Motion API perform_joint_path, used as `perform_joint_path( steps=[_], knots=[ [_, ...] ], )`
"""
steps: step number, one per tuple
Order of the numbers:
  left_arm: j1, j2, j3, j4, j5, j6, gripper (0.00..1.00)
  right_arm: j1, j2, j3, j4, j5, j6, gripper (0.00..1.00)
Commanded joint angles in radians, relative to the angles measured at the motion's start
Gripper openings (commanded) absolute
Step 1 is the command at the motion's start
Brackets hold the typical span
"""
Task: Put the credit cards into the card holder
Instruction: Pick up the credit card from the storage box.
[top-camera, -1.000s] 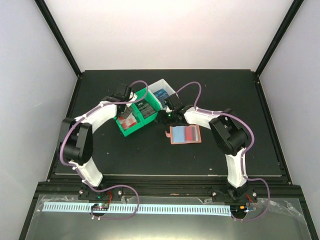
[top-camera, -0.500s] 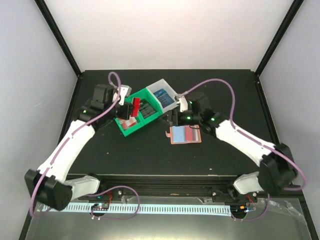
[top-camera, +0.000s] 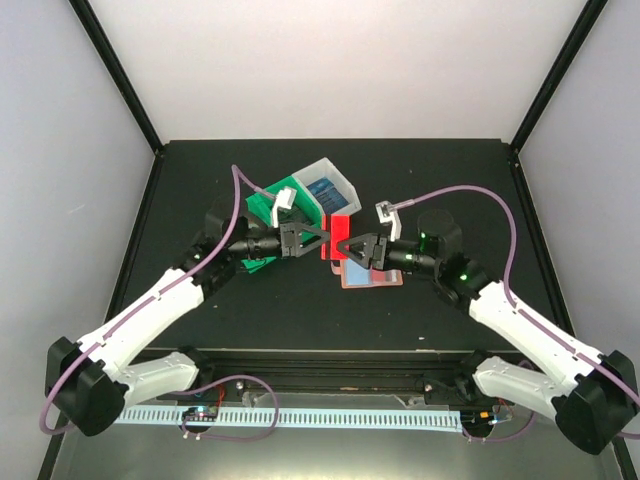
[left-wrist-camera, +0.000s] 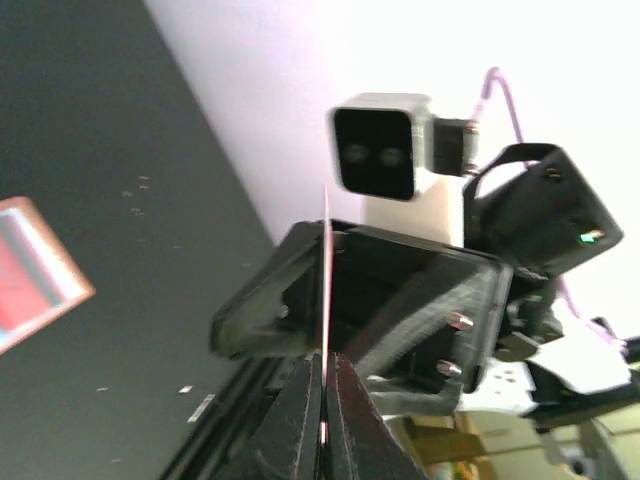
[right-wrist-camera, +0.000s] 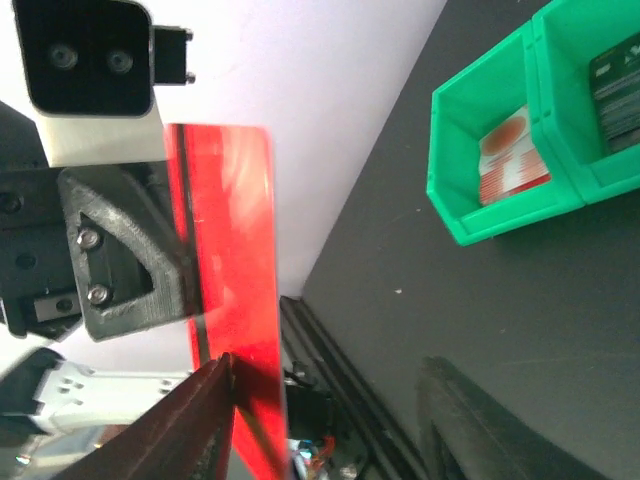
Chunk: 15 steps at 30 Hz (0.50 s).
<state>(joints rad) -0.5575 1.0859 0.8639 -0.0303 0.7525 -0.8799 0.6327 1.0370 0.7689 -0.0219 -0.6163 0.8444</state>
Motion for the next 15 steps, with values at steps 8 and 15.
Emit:
perform_joint_path(
  steps=[8,15],
  knots=[
    [-0.064,-0.037,-0.042,0.247,0.043,-0.178,0.02,-0.004,-0.131,-0.119,0.223,-0.025,0.192,0.10],
    [-0.083,-0.053,-0.043,0.144,-0.027,-0.118,0.42,-0.004,-0.151,-0.120,0.176,-0.011,0.144,0.01]
  ],
)
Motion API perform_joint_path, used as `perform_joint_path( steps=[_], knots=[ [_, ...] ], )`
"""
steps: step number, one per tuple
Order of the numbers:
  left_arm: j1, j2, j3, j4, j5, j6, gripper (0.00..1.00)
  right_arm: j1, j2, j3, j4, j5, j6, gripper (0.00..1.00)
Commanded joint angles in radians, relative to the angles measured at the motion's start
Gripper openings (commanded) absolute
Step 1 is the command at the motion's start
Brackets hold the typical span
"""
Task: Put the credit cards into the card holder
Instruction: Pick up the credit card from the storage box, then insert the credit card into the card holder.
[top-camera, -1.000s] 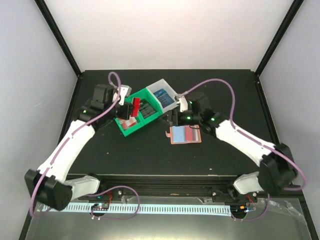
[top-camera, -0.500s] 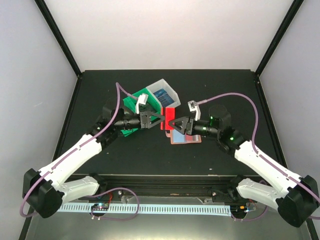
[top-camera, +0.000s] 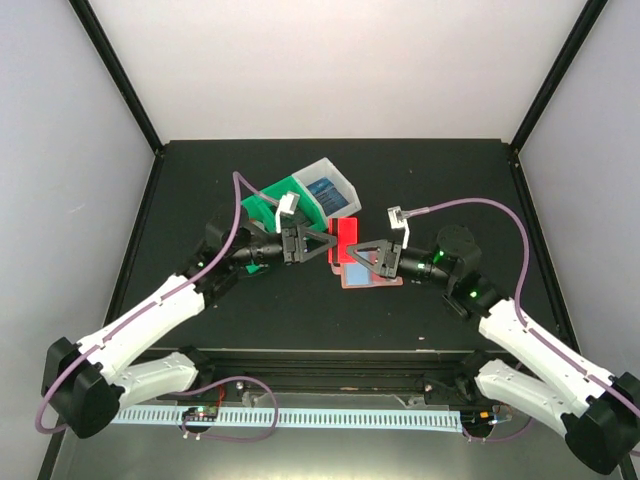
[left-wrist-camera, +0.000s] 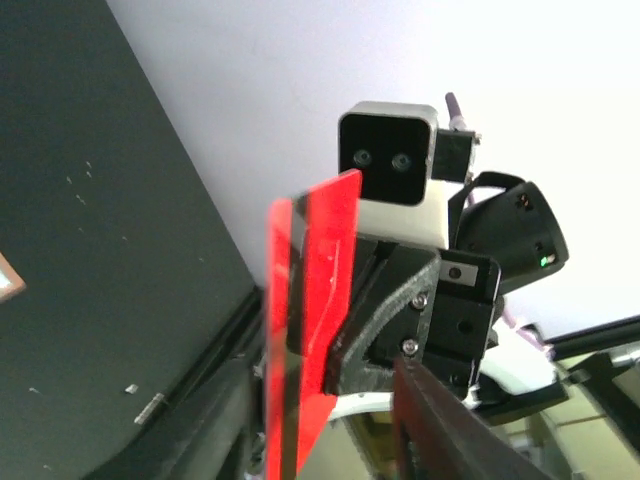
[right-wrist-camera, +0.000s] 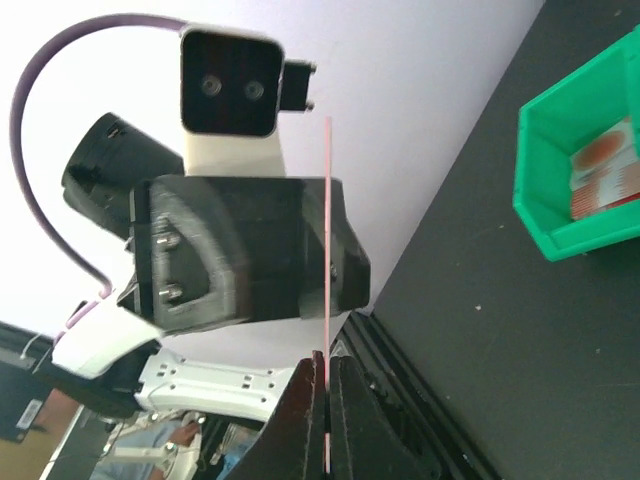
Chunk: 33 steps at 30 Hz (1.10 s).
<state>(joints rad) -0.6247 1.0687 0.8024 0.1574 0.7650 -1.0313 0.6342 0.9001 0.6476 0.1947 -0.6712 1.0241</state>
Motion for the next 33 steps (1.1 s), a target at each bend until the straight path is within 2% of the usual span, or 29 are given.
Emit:
perform_joint_path(
  steps=[1,3,5,8,13,18,21,27,33],
  knots=[
    [-0.016,-0.040,0.024,-0.102,-0.079,0.060,0.50,-0.006,-0.017,0.008,-0.112,0.066,-0.064,0.01],
    [-0.023,-0.047,0.027,-0.195,-0.176,0.126,0.59,-0.008,-0.024,0.028,-0.281,0.162,-0.155,0.01],
    [-0.039,-0.030,0.020,-0.251,-0.262,0.169,0.62,-0.010,-0.022,0.031,-0.422,0.279,-0.236,0.01],
    [-0.082,0.032,0.005,-0.272,-0.353,0.205,0.63,-0.065,0.024,-0.007,-0.521,0.366,-0.314,0.01],
    [-0.153,0.199,0.027,-0.234,-0.455,0.253,0.63,-0.243,0.205,-0.093,-0.436,0.257,-0.386,0.01],
    [-0.189,0.444,0.138,-0.210,-0.476,0.338,0.58,-0.298,0.449,-0.042,-0.362,0.160,-0.438,0.01],
    [-0.199,0.540,0.185,-0.192,-0.493,0.375,0.57,-0.318,0.534,-0.021,-0.320,0.134,-0.436,0.01],
    [-0.201,0.654,0.241,-0.194,-0.513,0.435,0.55,-0.341,0.583,-0.005,-0.294,0.090,-0.469,0.01],
    [-0.200,0.678,0.244,-0.252,-0.648,0.450,0.49,-0.344,0.581,0.005,-0.286,0.038,-0.459,0.01]
  ],
)
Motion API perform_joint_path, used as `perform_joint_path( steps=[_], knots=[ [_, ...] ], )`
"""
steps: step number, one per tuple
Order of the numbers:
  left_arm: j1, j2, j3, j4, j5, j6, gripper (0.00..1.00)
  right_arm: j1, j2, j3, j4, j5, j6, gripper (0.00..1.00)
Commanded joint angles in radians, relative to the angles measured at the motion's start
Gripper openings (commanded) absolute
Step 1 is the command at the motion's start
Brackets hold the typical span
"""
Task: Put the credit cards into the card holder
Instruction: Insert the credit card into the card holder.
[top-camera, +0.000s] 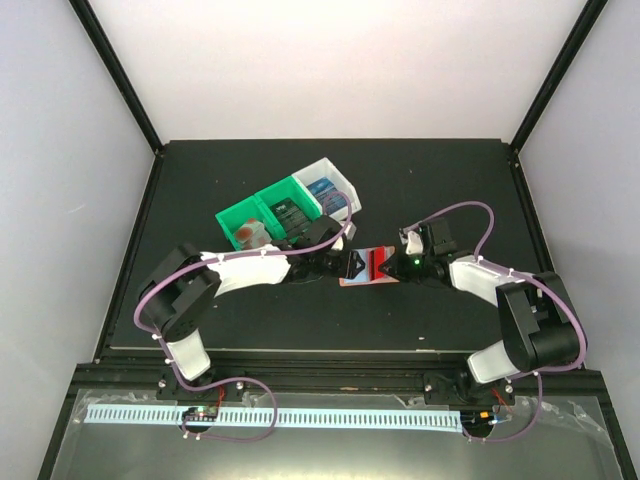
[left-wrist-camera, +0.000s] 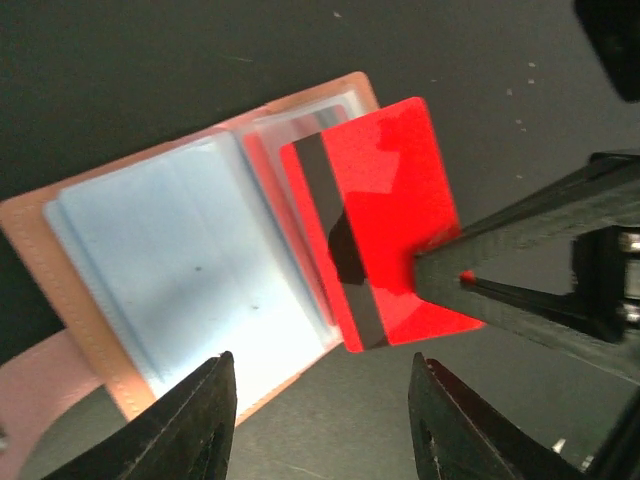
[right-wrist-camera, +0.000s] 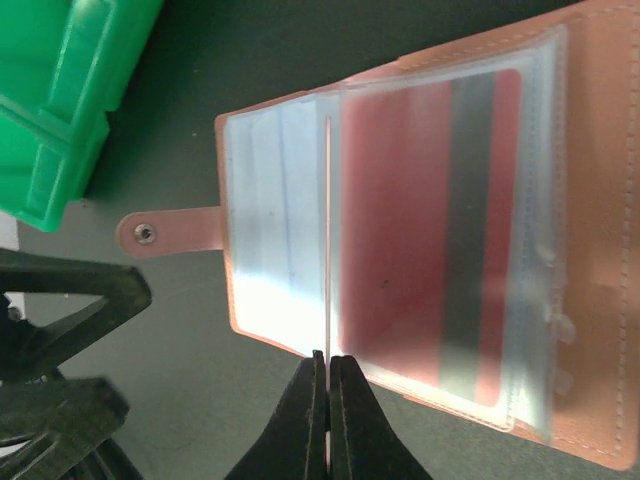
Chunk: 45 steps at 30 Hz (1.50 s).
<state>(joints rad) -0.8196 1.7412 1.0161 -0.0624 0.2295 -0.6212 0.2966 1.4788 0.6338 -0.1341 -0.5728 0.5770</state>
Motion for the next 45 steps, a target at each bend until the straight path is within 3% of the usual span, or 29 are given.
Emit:
perform_joint_path(
  steps=[1,7,19,30,45],
  knots=[
    [-0.004,0.004,0.028,-0.037,-0.133,0.042,0.48,-0.006,0.003,0.017,0.048,-0.070,-0.011,0.01],
    [-0.004,0.024,0.039,-0.079,-0.204,0.026,0.45,-0.004,0.064,0.049,0.081,-0.150,-0.007,0.01],
    [-0.003,0.110,0.084,-0.157,-0.263,0.010,0.39,-0.007,0.190,0.145,-0.011,-0.045,-0.101,0.01],
    [-0.003,0.163,0.095,-0.186,-0.239,0.004,0.28,-0.001,0.279,0.081,0.060,-0.151,-0.086,0.01],
    [-0.004,0.161,0.082,-0.165,-0.233,-0.011,0.27,0.030,0.288,0.043,0.137,-0.195,0.006,0.01]
  ],
)
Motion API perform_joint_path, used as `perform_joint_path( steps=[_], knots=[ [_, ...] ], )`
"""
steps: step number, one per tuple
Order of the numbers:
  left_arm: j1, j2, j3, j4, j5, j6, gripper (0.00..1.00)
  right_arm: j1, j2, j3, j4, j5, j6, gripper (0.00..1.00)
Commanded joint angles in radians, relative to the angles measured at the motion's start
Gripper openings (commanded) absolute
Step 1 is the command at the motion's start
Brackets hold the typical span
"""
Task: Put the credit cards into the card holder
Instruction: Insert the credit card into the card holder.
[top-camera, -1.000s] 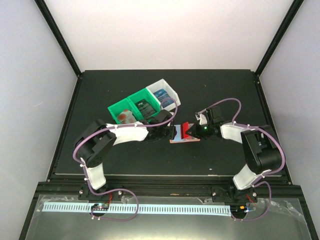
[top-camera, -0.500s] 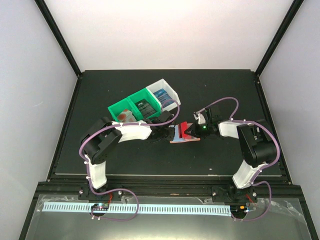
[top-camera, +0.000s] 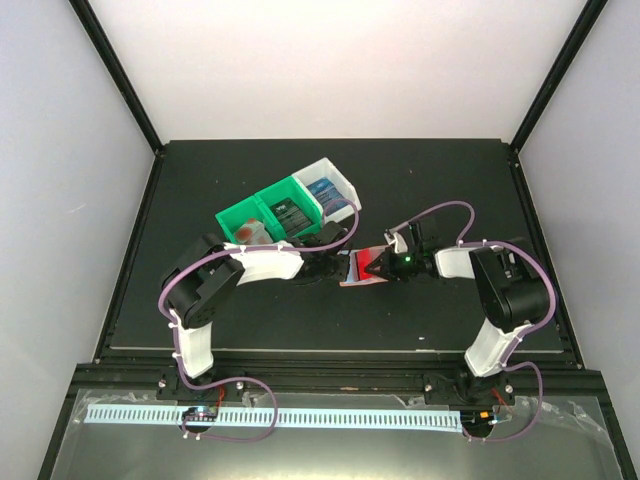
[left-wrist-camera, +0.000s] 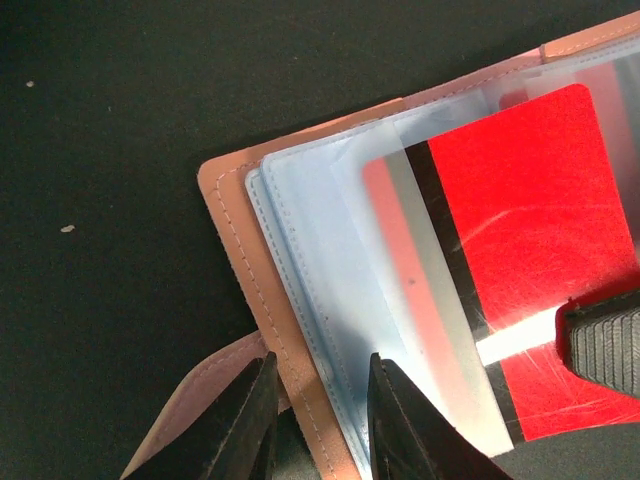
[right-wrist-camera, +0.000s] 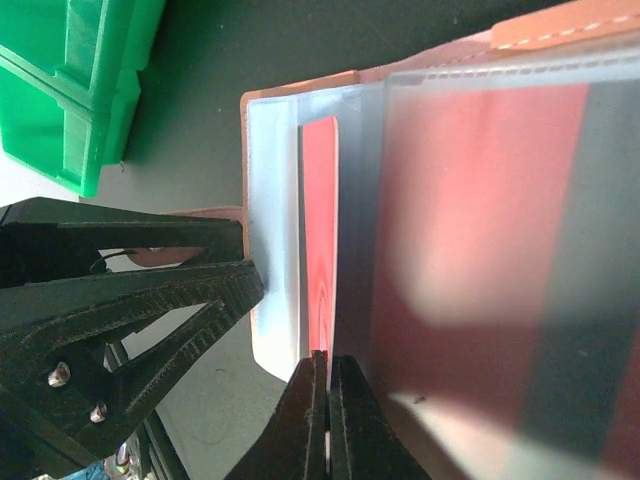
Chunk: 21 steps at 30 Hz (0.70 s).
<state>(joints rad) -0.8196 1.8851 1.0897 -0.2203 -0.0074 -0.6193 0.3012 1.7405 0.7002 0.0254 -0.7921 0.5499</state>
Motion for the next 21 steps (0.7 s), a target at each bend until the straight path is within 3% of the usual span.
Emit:
perform_joint_path(
  steps=[1,10,21],
  knots=[
    [-0.004,0.017,0.009,-0.005,0.007,-0.014,0.27,0.031,0.029,-0.022,-0.016,0.024,0.043,0.01],
    [-0.004,0.007,-0.014,0.017,0.025,-0.025,0.29,0.077,0.058,-0.024,0.083,0.040,0.119,0.02],
    [-0.004,-0.036,-0.054,0.028,0.017,-0.037,0.32,0.078,-0.019,-0.094,0.196,0.143,0.228,0.02]
  ],
)
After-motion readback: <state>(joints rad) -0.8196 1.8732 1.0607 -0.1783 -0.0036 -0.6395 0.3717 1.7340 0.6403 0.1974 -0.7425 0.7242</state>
